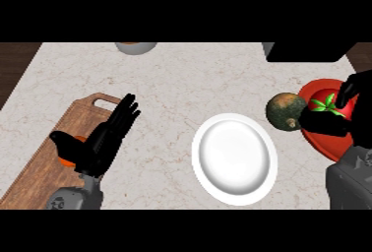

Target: Pick the tomato from the plate and place it in the bowl

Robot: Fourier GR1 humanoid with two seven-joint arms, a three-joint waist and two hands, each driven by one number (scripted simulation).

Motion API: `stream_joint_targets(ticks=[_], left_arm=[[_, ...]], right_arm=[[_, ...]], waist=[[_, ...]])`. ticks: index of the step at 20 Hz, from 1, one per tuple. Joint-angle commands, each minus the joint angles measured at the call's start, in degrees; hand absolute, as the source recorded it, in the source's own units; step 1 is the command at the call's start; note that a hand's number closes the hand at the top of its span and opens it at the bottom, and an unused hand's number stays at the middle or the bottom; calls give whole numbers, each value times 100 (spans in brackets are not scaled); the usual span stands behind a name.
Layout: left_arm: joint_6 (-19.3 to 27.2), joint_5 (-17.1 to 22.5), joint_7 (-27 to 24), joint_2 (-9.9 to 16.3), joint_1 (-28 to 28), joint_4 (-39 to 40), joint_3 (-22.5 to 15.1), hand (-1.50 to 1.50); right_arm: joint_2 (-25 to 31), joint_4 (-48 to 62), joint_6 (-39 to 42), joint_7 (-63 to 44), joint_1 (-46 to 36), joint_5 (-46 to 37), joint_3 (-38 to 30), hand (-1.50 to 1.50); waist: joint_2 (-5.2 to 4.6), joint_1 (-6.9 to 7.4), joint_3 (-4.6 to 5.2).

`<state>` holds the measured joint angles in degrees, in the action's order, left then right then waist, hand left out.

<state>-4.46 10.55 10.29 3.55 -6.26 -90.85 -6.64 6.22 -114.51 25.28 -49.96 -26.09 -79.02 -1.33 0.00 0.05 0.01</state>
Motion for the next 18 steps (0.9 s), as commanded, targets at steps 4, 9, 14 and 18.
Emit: stream_joint_targets(ticks=[4, 9, 14, 18], left_arm=[[-237, 81, -109, 221, 82, 68, 228, 0], [-38, -89, -59, -97, -148, 150, 12, 0], [-120, -89, 31, -13, -130, 95, 50, 0], [-154, -166, -178, -91, 116, 20, -142, 0]], right_arm=[[744, 1234, -1319, 1120, 234, 774, -1410, 150], [1338, 3012, -2079, 1798, -258, 901, -1886, 150], [1709, 4688, -2794, 2120, -842, 629, -1879, 150], [1922, 5732, -2411, 2052, -778, 613, -2093, 150]], waist=[[-17, 14, -5], [-43, 67, -6], [-35, 93, -4], [-60, 191, -7]])
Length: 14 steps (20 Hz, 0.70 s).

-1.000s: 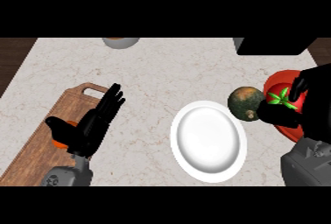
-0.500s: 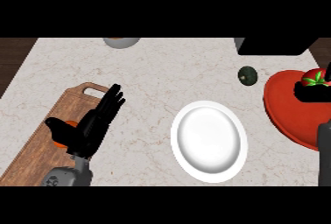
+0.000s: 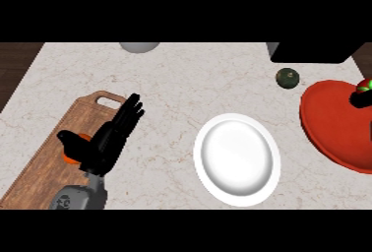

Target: Pick the tomato from the plate and place it in the bowl

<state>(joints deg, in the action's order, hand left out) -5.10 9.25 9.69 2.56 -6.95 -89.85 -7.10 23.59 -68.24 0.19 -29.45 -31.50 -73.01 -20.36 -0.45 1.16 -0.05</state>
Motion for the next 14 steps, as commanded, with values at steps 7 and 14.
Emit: stream_joint_targets(ticks=[7, 14], left_arm=[[-36, 29, 141, -12, 178, -372, -67, 0], [32, -62, -9, -57, 76, -126, -11, 0]], right_arm=[[561, 2788, -1129, 1010, -732, 927, -1110, -150], [-42, 2180, -2373, 2410, -588, 2431, -2021, -150]], waist=[[-4, 59, -10], [54, -139, -22]])
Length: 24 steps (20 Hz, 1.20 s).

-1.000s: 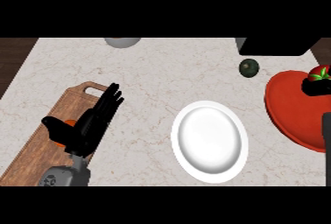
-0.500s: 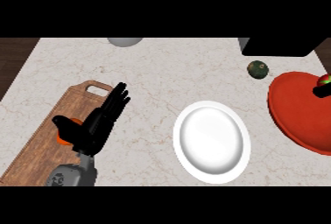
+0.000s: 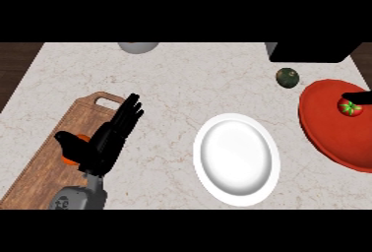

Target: Pick the tomato from the plate and place it in the bowl

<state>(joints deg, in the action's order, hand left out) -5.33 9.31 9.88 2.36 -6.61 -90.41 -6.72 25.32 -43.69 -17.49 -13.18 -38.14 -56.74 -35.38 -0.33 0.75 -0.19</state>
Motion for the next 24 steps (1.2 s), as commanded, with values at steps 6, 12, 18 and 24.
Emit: stream_joint_targets(ticks=[6, 12, 18, 24], left_arm=[[19, 102, 100, 159, 88, 45, 273, 0], [158, 3, -43, -34, 271, 60, 161, 0], [125, 30, -53, 99, 447, -119, 262, 0], [20, 177, -37, 262, 395, -6, 494, 0]], right_arm=[[-924, -1734, -611, 2165, 278, 2231, -801, -150], [-1875, -4173, 83, 2163, 1469, 2952, -540, -150], [-2512, -6060, 277, 2524, 3305, 3791, 186, -150], [-2527, -7371, 51, 2793, 5367, 4244, 1304, 150]], waist=[[123, -296, 13], [185, -468, 35], [225, -532, 23], [195, -678, 21]])
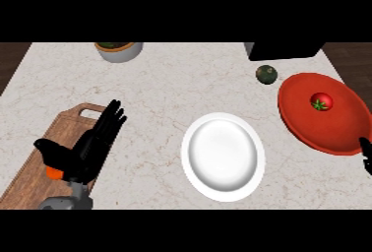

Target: Pick the tomato from the plate and place it in the bowl

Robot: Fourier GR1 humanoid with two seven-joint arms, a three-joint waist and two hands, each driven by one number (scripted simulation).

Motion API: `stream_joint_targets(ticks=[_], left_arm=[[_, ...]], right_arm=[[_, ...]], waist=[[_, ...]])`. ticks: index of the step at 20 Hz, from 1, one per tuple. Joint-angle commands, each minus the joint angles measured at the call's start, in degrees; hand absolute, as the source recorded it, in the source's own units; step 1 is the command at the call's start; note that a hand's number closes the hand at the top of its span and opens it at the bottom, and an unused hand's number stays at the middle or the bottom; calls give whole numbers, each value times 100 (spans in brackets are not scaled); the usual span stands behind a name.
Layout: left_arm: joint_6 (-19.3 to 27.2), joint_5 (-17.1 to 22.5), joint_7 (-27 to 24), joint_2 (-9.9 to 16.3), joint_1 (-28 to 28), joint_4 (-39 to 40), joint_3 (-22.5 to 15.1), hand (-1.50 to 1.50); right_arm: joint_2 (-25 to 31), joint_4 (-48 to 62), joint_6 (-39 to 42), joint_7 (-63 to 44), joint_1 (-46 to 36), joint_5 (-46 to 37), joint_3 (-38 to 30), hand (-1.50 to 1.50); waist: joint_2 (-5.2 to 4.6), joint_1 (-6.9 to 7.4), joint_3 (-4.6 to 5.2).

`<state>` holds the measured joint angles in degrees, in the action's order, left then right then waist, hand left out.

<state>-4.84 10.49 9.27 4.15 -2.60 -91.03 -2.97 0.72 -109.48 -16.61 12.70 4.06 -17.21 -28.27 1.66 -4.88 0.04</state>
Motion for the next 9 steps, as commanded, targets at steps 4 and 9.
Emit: stream_joint_targets(ticks=[4, 9], left_arm=[[41, 47, -40, 5, 174, -59, 96, 0], [57, 40, -23, 112, 151, -114, 203, 0]], right_arm=[[-70, -1329, -243, 461, 2474, 689, 1333, 150], [-71, -1133, -298, 1057, 3800, 755, 2537, 150]], waist=[[29, -224, -14], [21, -325, -31]])
